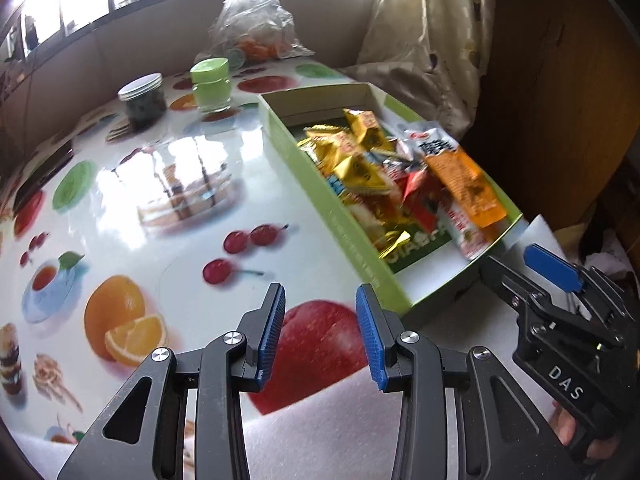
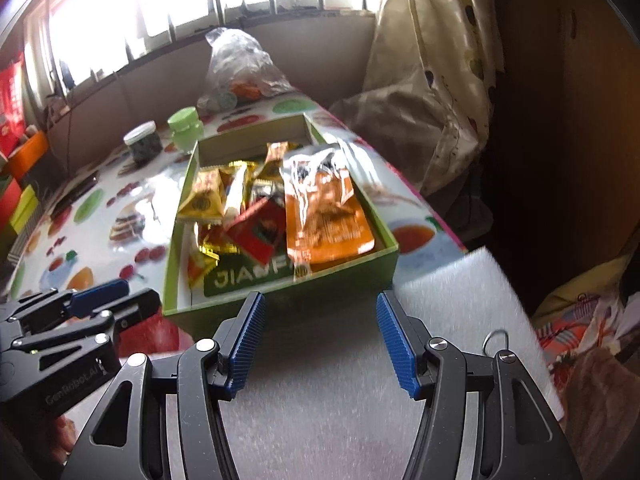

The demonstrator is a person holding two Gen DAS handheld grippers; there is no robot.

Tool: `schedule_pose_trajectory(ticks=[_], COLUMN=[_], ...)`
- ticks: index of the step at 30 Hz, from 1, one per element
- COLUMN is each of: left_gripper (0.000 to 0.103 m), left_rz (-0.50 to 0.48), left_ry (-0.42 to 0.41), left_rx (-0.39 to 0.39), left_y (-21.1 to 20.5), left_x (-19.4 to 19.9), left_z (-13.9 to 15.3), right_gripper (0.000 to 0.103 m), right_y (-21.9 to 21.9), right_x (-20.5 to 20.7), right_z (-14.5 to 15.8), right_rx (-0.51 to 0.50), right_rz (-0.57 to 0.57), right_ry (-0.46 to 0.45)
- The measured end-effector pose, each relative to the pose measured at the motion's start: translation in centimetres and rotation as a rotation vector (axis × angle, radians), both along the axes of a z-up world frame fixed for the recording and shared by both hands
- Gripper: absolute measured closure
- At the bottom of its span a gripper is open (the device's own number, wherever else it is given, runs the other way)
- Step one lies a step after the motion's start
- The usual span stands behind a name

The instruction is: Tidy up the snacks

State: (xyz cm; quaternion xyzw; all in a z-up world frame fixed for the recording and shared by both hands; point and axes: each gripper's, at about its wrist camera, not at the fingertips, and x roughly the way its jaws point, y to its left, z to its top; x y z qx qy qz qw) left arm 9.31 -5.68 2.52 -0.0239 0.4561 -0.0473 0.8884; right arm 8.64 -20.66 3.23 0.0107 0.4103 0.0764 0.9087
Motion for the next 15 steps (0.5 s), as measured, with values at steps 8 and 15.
schedule_pose_trajectory(ticks=[8,15], left_gripper=[0.065,0.065], left_rz=[-0.010,-0.006], left_ry=[0.026,0.018], left_rx=[-0.001,0.002], left_y=[-0.3,-0.3], left_x=[-0.9,-1.4], left_z=[-1.3,-1.6], right_gripper=[0.045,0.044], right_y=[0.6,1.1], right_x=[-0.9,-1.3], right_z=[-1.3,-1.8], right_rx=[-0.054,-0.099], right_rz=[0.003,-0.001], right_ry=[0.014,0.000])
